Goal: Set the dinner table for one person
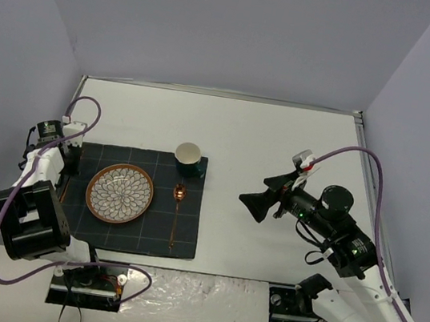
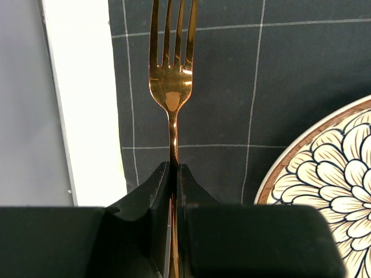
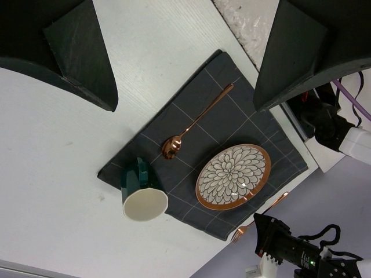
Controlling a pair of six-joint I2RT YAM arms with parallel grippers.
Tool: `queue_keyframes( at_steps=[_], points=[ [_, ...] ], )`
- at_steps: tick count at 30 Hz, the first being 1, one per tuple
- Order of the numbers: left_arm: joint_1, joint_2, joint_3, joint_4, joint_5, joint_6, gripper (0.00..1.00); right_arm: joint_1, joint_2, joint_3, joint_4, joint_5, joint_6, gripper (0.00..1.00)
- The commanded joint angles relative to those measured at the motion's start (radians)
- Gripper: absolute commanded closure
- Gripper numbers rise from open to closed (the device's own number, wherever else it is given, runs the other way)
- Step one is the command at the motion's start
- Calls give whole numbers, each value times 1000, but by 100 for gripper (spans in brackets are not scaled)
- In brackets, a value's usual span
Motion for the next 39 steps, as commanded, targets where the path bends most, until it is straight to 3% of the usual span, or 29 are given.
queue_keyframes(
  at_steps=[1,23,39],
  points=[
    [8,-2,26,39,11,33,100,12,20,6,62,-19,-13,0],
    [27,93,80,-49,-20,-33,100,19,37,28,25,-12,-27,0],
    [22,204,138,-108,-36,-42,91,19,33,26,18,1,-32,0]
  ],
)
